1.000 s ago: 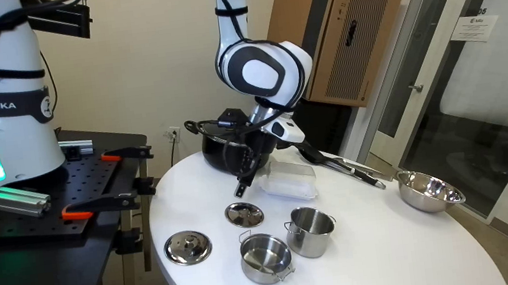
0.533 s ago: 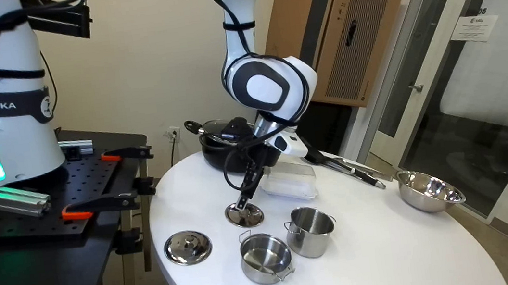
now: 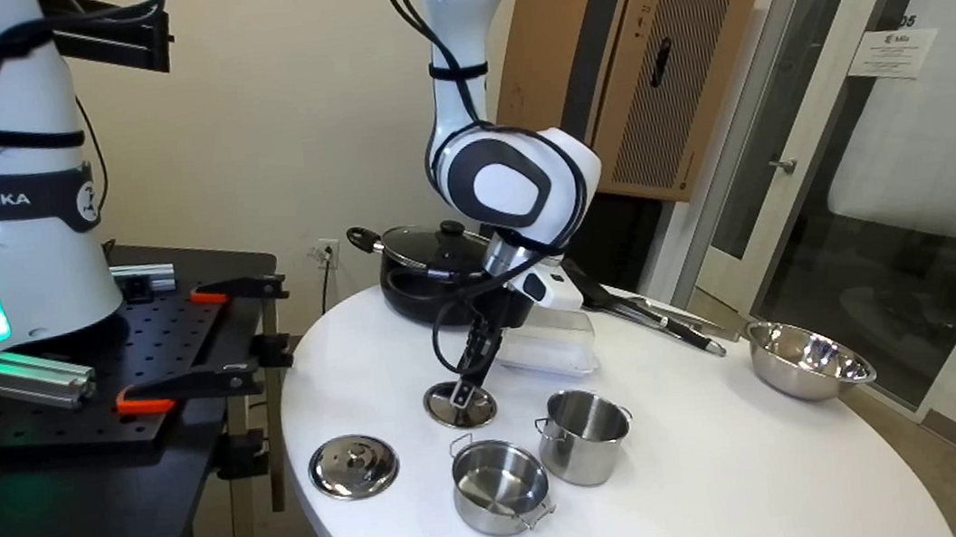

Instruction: Pick a lid on the table and put it on the taller silver pot

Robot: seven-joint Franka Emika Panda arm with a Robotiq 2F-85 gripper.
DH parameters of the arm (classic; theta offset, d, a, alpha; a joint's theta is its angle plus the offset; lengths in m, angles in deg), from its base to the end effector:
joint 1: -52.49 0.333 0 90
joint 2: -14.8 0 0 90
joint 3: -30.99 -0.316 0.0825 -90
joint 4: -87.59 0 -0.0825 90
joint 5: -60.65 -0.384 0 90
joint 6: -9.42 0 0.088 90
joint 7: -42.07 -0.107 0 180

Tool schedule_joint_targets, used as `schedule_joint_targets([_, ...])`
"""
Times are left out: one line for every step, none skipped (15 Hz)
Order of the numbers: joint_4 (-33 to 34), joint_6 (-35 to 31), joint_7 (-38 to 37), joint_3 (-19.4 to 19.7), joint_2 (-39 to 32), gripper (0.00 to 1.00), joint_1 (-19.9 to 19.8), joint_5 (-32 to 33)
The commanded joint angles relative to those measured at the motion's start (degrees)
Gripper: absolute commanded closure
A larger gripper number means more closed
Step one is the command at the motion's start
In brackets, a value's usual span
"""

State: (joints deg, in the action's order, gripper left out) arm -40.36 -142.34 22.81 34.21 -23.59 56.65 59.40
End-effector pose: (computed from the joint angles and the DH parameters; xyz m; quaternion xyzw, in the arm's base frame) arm 0.4903 0.0035 0.0507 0.9782 -0.1642 -0.1218 0.0361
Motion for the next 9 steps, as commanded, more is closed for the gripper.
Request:
schedule_joint_targets([2.61, -0.54, -0.37, 0.52, -2.4, 0.0, 0.94, -1.62])
schedule_joint_targets([2.93, -0.55, -0.33, 0.52, -2.72, 0.02, 0.92, -1.78])
schedule_joint_targets([3.18, -0.59, -0.31, 0.51, -2.96, 0.16, 0.86, -1.97])
schedule_joint_targets([3.42, -0.54, -0.3, 0.49, -3.11, 0.27, 0.78, -2.19])
schedule_joint_targets([3.63, -0.55, -0.29, 0.48, -3.3, 0.28, 0.74, -2.37])
schedule_joint_targets([3.85, -0.51, -0.27, 0.46, -3.5, 0.35, 0.71, -2.54])
schedule_joint_targets([4.03, -0.45, -0.3, 0.47, -3.64, 0.41, 0.73, -2.7])
schedule_joint_targets([4.19, -0.42, -0.36, 0.48, -3.75, 0.5, 0.75, -2.88])
schedule_joint_targets([4.28, -0.39, -0.34, 0.44, -3.8, 0.56, 0.72, -3.07])
